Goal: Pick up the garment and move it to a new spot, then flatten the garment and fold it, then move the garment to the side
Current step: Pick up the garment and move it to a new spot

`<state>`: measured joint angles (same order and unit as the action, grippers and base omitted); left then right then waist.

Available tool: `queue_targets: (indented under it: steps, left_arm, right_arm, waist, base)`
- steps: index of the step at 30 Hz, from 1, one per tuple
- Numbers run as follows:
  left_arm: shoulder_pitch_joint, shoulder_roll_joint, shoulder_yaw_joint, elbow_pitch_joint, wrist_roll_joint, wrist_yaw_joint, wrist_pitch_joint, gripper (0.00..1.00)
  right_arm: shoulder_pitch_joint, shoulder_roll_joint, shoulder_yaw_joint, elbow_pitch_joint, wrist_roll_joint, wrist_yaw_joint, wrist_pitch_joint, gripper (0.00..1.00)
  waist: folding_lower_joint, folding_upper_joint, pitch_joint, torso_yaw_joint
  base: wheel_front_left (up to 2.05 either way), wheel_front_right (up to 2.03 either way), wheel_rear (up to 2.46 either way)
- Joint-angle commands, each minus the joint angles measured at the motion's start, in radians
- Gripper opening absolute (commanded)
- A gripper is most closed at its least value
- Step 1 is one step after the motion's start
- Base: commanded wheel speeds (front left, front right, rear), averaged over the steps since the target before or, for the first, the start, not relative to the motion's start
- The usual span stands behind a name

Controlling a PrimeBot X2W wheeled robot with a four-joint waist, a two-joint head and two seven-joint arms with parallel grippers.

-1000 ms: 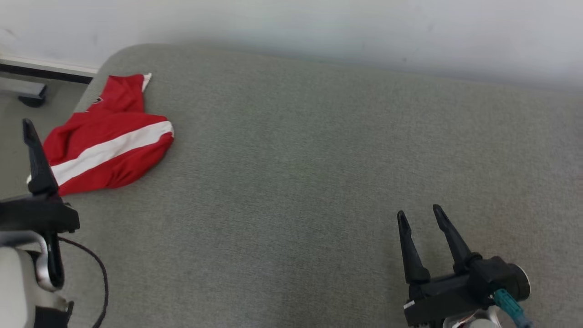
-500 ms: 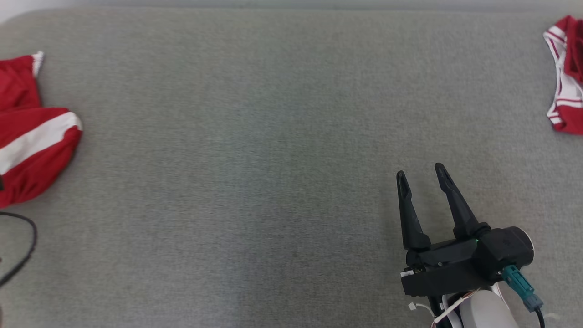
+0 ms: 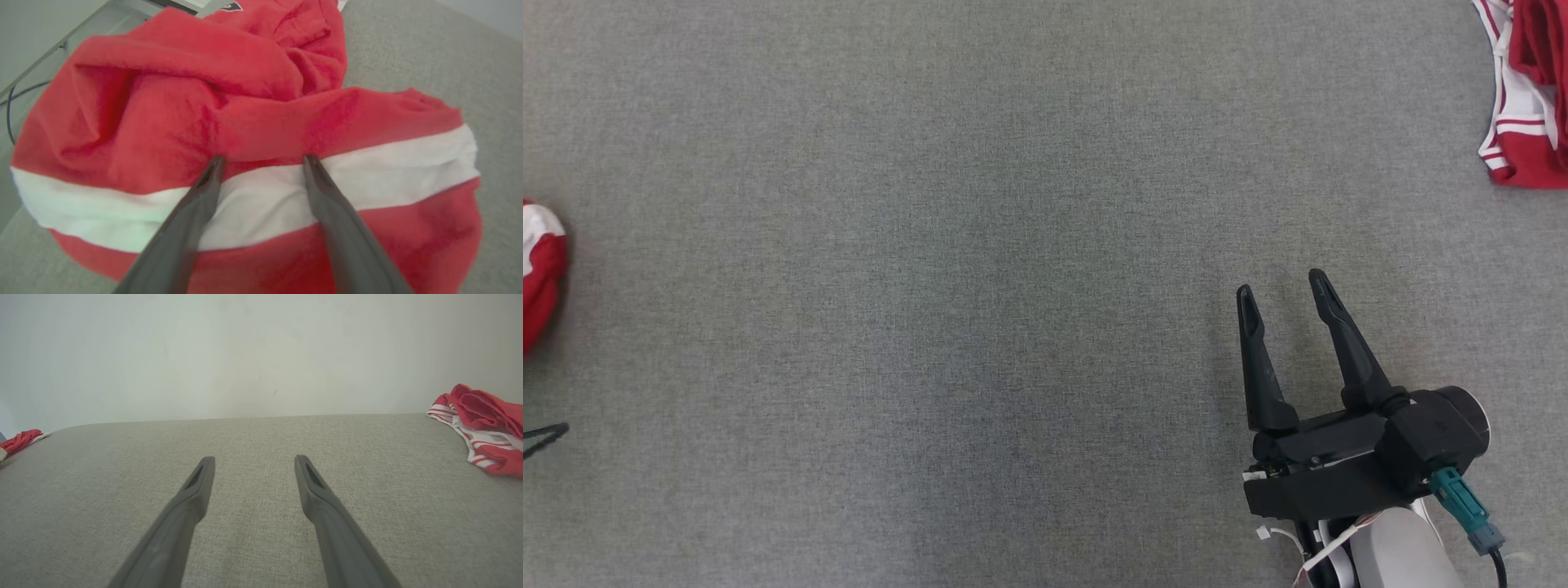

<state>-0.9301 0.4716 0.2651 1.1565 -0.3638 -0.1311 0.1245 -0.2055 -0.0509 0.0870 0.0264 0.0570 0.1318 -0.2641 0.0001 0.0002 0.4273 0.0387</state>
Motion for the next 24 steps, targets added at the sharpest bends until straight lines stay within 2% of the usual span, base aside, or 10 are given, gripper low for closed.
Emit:
queue_targets:
  steps: [1,7,8,9,10,14,24]
  left_arm:
    - [-0.01,0.011,0.0,0.01,-0.009,0.002,0.015,1.0]
    - [-0.036,0.028,-0.008,0.068,-0.045,0.002,0.163,1.0]
    - [-0.042,0.027,-0.019,0.077,-0.05,0.002,0.197,0.64]
    - [-0.044,0.024,-0.024,0.078,-0.052,0.002,0.208,0.21]
    - [-0.045,0.018,-0.033,0.077,-0.054,0.002,0.216,0.0]
    - [-0.042,0.009,-0.068,0.039,-0.052,0.002,0.172,0.0]
    - [-0.081,0.013,-0.178,-0.146,-0.092,0.002,-0.065,0.0]
  right_arm:
    - [-0.006,0.001,0.001,-0.003,-0.006,-0.003,0.0,1.0]
    - [0.005,0.001,0.001,-0.008,-0.015,-0.003,0.0,1.0]
    - [0.005,0.001,0.003,-0.007,-0.017,-0.003,0.0,1.0]
    - [0.004,0.001,0.004,-0.006,-0.016,-0.003,0.0,1.0]
    - [0.002,0.001,0.004,-0.005,-0.017,-0.003,0.0,1.0]
    - [0.008,0.001,0.006,0.003,-0.017,-0.003,0.0,1.0]
    - [0.037,0.001,0.01,0.03,0.018,-0.003,0.0,1.0]
  waist:
    - [-0.0001,-0.0002,-0.001,0.0]
    - [-0.0001,-0.0002,-0.007,0.003]
    - [-0.0001,-0.0002,-0.008,0.003]
    - [-0.0001,-0.0002,-0.009,0.003]
    - [-0.0001,-0.0002,-0.01,0.004]
    - [-0.0001,-0.0002,-0.029,0.013]
    - [-0.0001,-0.0002,-0.141,0.031]
  base:
    - [0.0,0.0,0.0]
    - [0.0,0.0,0.0]
    - [0.0,0.0,0.0]
    - [0.0,0.0,0.0]
    - [0.0,0.0,0.0]
    - [0.0,0.0,0.0]
    - [0.0,0.0,0.0]
